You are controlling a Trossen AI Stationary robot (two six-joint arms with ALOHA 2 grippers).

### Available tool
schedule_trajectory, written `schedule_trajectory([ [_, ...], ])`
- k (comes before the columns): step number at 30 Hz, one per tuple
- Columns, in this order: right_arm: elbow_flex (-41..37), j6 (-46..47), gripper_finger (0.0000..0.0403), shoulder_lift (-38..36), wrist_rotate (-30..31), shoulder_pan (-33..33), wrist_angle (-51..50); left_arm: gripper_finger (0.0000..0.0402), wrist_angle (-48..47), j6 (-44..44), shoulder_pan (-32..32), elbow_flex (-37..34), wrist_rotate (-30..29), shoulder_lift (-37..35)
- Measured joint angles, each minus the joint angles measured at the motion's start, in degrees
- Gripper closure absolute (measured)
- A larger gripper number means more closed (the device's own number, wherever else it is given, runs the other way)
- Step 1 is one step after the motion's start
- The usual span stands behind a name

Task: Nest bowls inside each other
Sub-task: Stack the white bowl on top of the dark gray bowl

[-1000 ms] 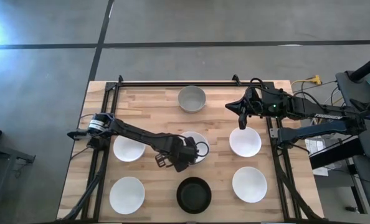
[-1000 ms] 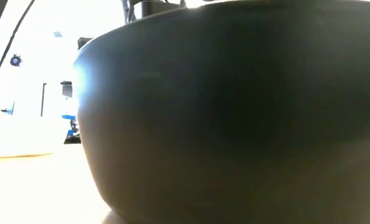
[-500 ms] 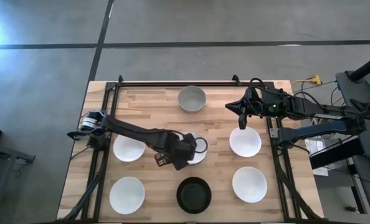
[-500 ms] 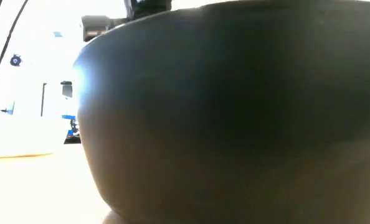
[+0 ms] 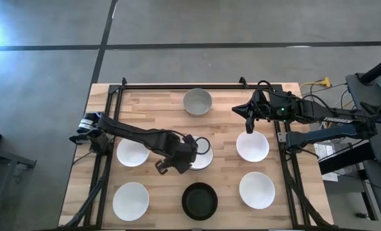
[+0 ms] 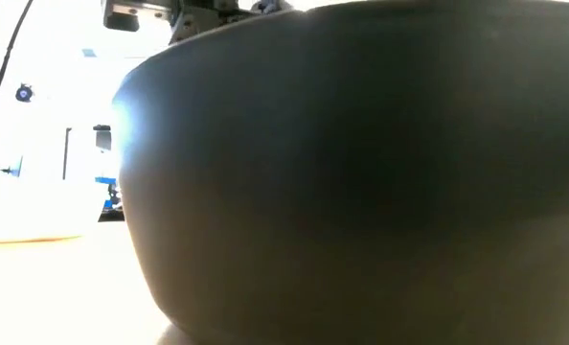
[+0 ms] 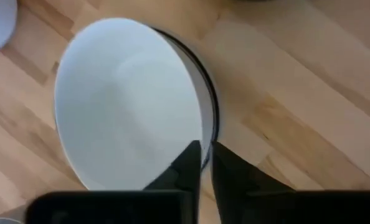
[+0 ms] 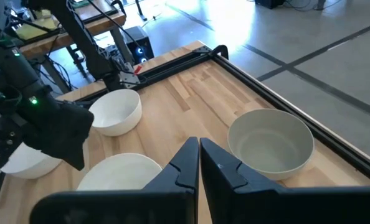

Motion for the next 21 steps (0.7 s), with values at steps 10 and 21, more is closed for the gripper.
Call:
schedule_trajectory([
  [10,0.0,0.0,0.0394,0.0,0.3,0.0,0.0,0.0401,-0.5,-1.0,0.4,-1.3,-1.8,2.1],
  [21,0.0,0.1,0.0394,0.0,0.4,0.0,0.0,0.0401,0.2,-1.0,1.1,-1.4,-2.6,1.5],
])
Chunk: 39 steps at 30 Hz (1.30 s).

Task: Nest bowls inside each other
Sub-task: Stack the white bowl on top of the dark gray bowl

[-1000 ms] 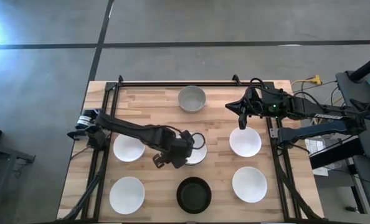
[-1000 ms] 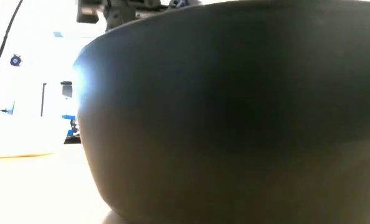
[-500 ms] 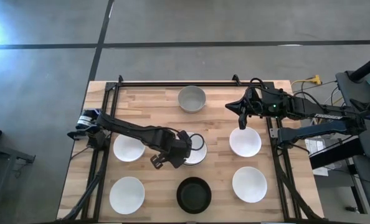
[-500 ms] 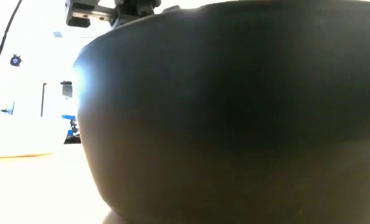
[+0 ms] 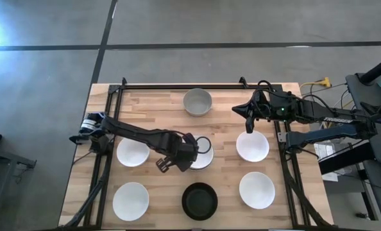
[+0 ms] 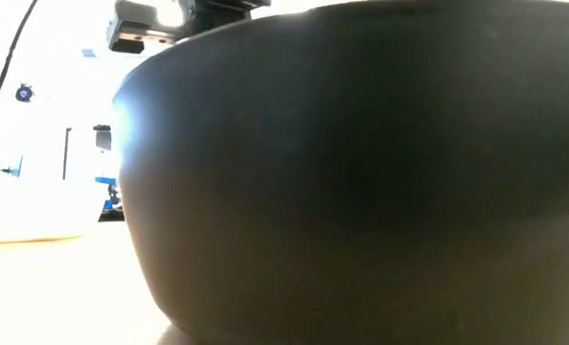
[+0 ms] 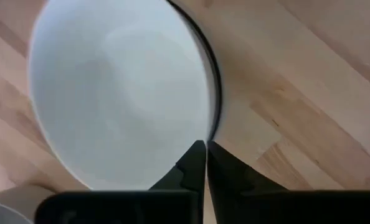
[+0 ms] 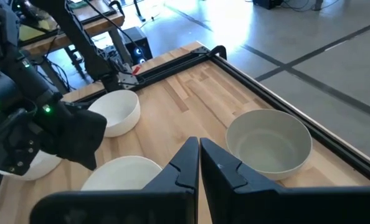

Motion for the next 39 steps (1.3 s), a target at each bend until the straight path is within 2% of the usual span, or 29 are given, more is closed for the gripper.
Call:
schedule_trajectory([
  [12,0.0,0.0,0.0394,0.0,0.0,0.0,0.0,0.0402,2.8,-0.1,1.1,-3.3,0.0,0.0],
  [23,0.0,-0.1,0.0394,0.0,0.0,0.0,0.0,0.0402,3.3,-0.1,1.1,-2.5,0.5,0.1],
  [28,0.0,-0.5,0.0394,0.0,0.0,0.0,0.0,0.0401,8.0,0.0,1.1,-0.7,7.1,-1.2],
  [39,0.0,-0.5,0.0394,0.0,0.0,0.0,0.0,0.0401,9.4,0.2,0.9,-2.4,10.5,-0.8],
])
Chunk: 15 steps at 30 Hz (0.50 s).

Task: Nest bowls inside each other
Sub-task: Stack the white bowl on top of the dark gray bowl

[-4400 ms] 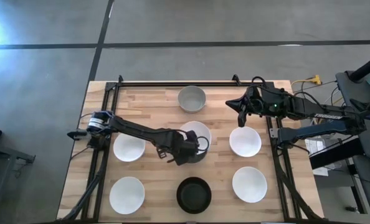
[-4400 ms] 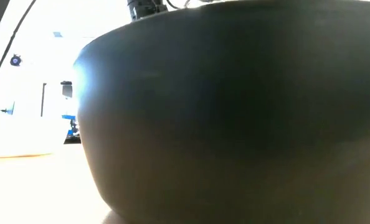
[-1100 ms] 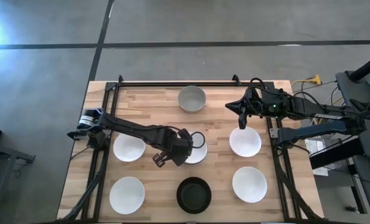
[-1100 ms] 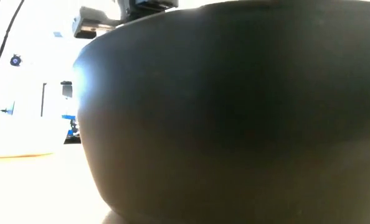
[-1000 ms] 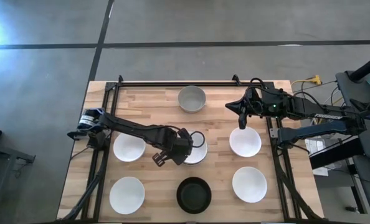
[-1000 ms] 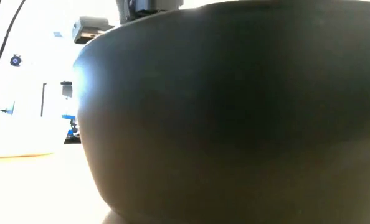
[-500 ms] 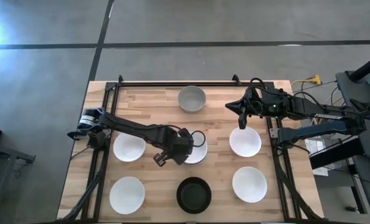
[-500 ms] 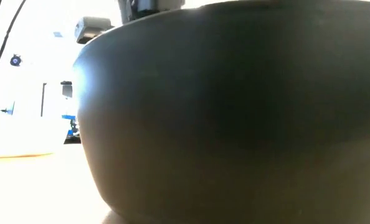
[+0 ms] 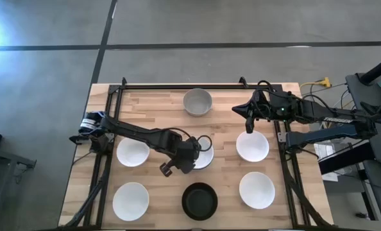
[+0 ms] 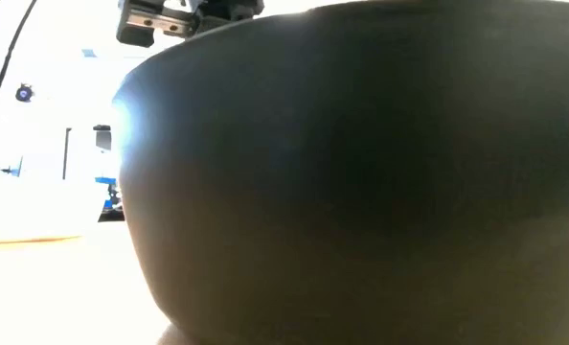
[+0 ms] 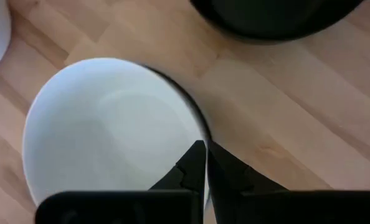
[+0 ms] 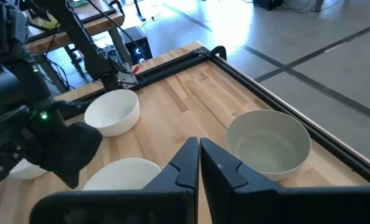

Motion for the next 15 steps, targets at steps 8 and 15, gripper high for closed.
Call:
schedule_trajectory([
  [8,0.0,0.0,0.0394,0.0,0.0,0.0,0.0,0.0401,3.0,0.0,0.0,-0.3,0.6,0.0],
  [15,0.0,0.0,0.0394,0.0,0.0,0.0,-0.1,0.0401,6.4,-0.1,-0.3,-0.5,2.2,1.5],
])
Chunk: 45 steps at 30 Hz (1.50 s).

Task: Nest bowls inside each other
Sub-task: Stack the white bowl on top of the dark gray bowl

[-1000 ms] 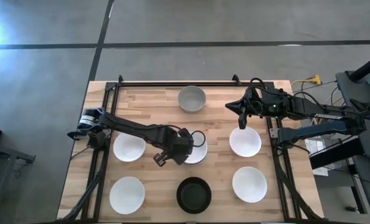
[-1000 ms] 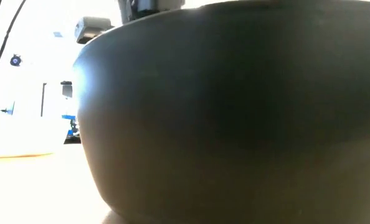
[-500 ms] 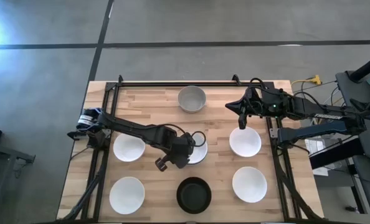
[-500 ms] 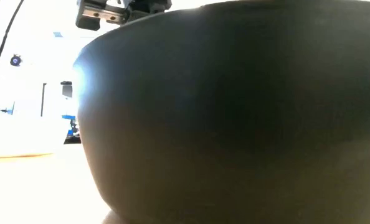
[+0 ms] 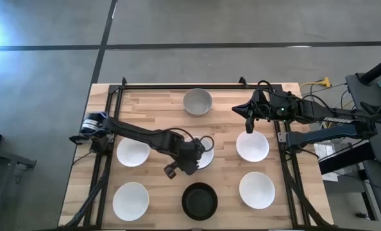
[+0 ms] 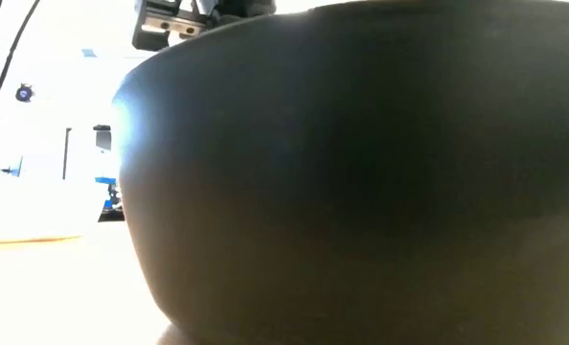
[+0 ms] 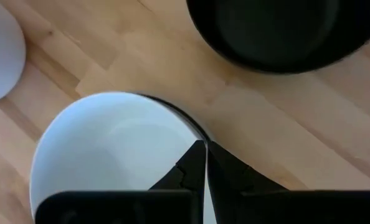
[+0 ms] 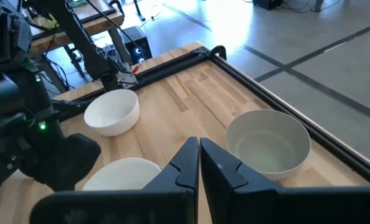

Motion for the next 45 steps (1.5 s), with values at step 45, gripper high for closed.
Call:
schedule_trajectory([
  [45,0.0,0.5,0.0394,0.0,0.0,0.0,-0.8,0.0401,0.9,-0.2,0.1,-0.2,0.5,2.5],
])
